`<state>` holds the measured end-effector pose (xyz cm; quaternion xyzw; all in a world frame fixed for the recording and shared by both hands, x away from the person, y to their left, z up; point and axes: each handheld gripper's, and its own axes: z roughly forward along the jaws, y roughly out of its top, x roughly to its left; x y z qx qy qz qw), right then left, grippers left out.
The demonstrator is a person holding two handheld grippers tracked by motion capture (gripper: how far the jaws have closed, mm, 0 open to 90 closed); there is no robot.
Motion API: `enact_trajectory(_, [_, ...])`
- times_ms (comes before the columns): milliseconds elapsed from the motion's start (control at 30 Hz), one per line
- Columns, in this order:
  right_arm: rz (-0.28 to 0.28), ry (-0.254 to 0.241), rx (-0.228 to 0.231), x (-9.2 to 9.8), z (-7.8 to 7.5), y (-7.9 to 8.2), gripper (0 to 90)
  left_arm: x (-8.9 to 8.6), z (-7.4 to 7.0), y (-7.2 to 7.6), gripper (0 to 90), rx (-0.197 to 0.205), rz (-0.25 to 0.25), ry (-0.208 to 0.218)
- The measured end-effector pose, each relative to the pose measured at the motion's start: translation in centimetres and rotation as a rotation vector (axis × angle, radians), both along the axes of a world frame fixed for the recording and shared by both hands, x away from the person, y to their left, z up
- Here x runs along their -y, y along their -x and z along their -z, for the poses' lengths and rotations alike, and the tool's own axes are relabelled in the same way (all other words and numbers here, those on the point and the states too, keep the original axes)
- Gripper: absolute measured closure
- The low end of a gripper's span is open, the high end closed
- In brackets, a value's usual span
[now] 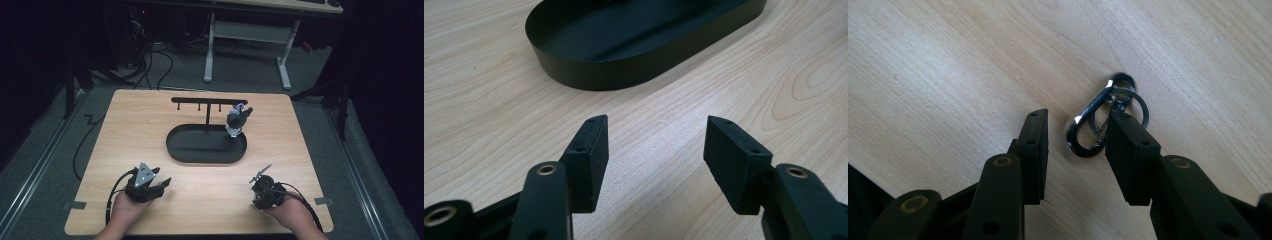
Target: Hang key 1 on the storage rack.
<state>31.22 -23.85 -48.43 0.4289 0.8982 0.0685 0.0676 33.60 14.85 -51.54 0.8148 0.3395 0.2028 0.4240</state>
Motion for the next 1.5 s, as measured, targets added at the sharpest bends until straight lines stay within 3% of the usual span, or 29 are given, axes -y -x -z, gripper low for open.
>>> enact_trajectory(200, [0.028,-0.004,-0.010,0.2,0.1,-0.3,62.7,-0.2,0.1,-0.1,44.1,-0.005,-0.007,0.004])
enact_trajectory(467, [0.084,-0.024,-0.007,-0.6,-0.4,-1.0,47.1,-0.3,-0.1,0.0,44.1,0.004,-0.005,0.007])
enact_trajectory(567, [0.088,0.008,-0.009,-0.6,-0.1,-1.2,50.7,-0.4,-0.1,0.0,44.0,0.004,-0.007,0.012])
enact_trajectory(600, [0.112,0.013,-0.015,-0.6,-0.2,-1.1,52.4,-0.5,-0.1,0.0,44.0,0.003,-0.007,0.011])
enact_trajectory(633, [0.082,0.016,-0.006,-0.2,-0.3,-1.1,53.5,-0.5,-0.1,0.0,44.1,0.003,-0.008,0.012])
enact_trajectory(700, [0.091,0.021,0.000,0.4,-0.5,-0.9,56.2,-0.6,-0.1,-0.1,44.1,0.000,-0.007,0.010])
enact_trajectory(933, [0.121,0.012,0.019,2.4,-1.0,-0.5,62.8,-0.3,0.0,-0.1,44.1,0.000,-0.002,0.003])
enact_trajectory(1033, [0.099,-0.001,0.018,1.8,-0.9,-0.5,57.4,-0.2,0.0,-0.1,44.1,-0.004,0.001,0.001])
enact_trajectory(1133, [0.063,0.019,0.010,0.8,-0.5,-0.6,56.4,-0.2,0.1,-0.1,44.0,-0.007,0.002,0.004])
enact_trajectory(1233, [0.035,0.073,0.006,0.2,0.0,-1.0,59.9,-0.3,0.1,-0.1,44.0,-0.009,0.000,0.012])
enact_trajectory(1500, [0.031,0.061,-0.033,-0.2,0.3,-1.8,67.9,-0.8,-0.1,-0.2,44.0,-0.012,-0.006,0.030])
